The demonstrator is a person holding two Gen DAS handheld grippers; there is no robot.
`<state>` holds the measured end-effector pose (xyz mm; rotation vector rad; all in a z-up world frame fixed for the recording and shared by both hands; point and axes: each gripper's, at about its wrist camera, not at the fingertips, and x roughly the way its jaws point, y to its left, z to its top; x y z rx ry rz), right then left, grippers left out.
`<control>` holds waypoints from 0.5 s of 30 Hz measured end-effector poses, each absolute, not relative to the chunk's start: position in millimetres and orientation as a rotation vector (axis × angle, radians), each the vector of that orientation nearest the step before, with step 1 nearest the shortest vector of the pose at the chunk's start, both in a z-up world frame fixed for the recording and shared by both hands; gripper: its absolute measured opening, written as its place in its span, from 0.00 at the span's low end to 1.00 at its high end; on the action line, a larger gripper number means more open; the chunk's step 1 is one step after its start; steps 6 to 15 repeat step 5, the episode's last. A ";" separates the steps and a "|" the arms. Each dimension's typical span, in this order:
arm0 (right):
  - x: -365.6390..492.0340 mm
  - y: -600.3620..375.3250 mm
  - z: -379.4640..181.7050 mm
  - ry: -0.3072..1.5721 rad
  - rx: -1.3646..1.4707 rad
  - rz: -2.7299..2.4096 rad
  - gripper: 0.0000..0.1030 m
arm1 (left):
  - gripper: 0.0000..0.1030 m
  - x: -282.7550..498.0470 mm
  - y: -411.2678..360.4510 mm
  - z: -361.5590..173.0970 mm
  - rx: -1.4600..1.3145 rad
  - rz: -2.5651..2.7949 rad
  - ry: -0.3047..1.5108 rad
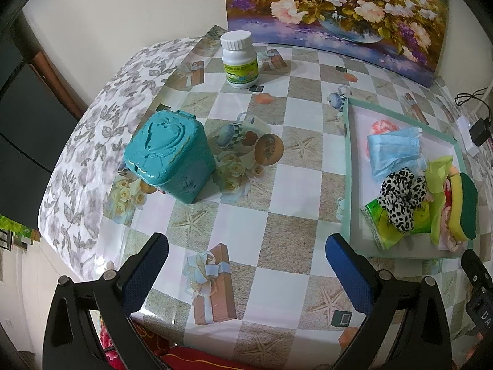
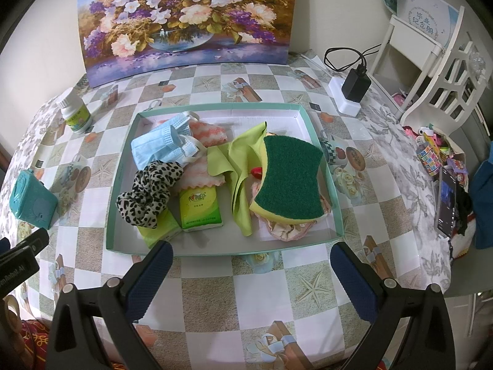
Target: Organize soft objects
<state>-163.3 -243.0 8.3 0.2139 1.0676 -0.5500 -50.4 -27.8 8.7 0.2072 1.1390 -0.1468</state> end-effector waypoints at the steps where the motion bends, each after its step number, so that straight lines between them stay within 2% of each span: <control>1: -164.1 -244.2 7.8 1.067 0.213 -0.549 1.00 | 0.99 -50.6 -27.5 9.8 0.206 -0.146 1.134; 15: -163.8 -244.2 7.9 1.068 0.212 -0.548 1.00 | 0.99 -49.3 -28.3 10.3 0.203 -0.148 1.141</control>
